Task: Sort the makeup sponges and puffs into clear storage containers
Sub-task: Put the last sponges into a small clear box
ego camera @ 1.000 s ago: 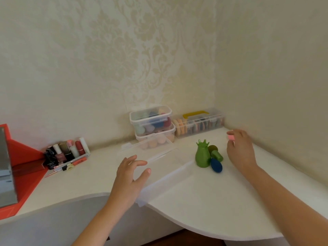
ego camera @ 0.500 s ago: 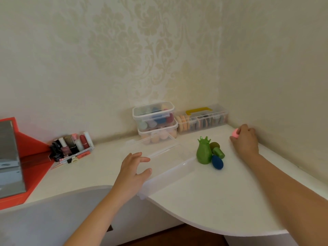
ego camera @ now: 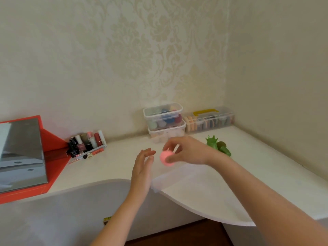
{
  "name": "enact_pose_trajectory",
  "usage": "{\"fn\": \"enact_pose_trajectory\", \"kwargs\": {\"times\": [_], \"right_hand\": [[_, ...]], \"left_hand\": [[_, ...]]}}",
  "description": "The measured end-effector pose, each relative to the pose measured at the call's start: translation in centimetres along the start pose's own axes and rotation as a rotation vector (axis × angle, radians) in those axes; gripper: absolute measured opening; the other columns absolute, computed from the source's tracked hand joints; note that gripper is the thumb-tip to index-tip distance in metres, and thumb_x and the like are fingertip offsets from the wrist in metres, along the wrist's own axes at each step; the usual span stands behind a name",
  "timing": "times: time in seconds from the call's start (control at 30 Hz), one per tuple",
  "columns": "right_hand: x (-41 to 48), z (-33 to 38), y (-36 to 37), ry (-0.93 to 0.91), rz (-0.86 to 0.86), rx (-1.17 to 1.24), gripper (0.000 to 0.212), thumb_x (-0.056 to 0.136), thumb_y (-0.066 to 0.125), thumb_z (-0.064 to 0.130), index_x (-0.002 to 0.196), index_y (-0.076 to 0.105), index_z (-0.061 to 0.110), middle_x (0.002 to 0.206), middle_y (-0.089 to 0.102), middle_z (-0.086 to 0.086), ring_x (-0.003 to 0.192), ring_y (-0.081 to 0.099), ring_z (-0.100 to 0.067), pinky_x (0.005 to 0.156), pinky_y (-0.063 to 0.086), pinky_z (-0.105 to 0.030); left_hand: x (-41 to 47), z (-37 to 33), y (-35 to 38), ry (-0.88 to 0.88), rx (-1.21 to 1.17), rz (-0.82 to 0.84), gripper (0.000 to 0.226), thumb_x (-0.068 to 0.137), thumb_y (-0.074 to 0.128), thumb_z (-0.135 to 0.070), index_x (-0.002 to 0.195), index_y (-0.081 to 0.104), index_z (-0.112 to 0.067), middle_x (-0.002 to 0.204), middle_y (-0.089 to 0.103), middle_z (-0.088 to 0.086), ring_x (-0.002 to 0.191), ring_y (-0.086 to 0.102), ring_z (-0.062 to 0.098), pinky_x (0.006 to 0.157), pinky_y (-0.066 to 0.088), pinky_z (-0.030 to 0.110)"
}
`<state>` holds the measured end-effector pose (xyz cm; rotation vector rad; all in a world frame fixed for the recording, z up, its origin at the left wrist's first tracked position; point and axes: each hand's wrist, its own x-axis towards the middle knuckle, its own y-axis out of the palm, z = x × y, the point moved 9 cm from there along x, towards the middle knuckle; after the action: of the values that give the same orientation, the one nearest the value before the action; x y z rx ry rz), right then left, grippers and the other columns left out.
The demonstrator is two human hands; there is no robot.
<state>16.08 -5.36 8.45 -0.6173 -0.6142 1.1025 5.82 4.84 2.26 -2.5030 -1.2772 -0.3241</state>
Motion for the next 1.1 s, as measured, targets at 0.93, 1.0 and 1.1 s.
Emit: {"fn": "enact_pose_trajectory", "kwargs": {"times": [0.93,1.0,1.1], "right_hand": [[-9.4,-11.7,-6.4,0.580,-0.460,-0.422,0.033,0.087,0.060,0.042,0.102,0.049,0.015,0.090,0.053,0.000,0.077,0.050,-0.018,0.055,0.034,-0.026],[-9.3,-12.0,-6.0,0.566,-0.469,-0.433,0.025,0.092,0.054,0.037,0.099,0.047,0.014,0.087,0.052,0.000,0.075,0.049,-0.018,0.050,0.030,-0.024],[-9.2,-12.6,-5.8,0.567,-0.479,-0.391,0.016,0.094,0.048,0.028,0.097,0.046,0.012,0.090,0.055,-0.004,0.075,0.050,-0.020,0.058,0.037,-0.028]], "left_hand": [[-1.7,0.7,1.2,0.178,0.096,-0.002,0.040,0.072,0.033,-0.046,0.078,0.061,-0.019,0.120,0.047,-0.018,0.118,0.037,-0.010,0.092,0.026,0.002],[-1.7,0.8,1.2,0.167,0.111,0.012,0.034,0.076,0.036,-0.041,0.079,0.061,-0.019,0.121,0.047,-0.017,0.117,0.039,-0.007,0.092,0.027,0.003],[-1.6,0.9,1.2,0.154,0.137,0.035,0.026,0.080,0.037,-0.028,0.080,0.062,-0.020,0.121,0.047,-0.018,0.117,0.040,-0.006,0.092,0.030,0.009]]}}
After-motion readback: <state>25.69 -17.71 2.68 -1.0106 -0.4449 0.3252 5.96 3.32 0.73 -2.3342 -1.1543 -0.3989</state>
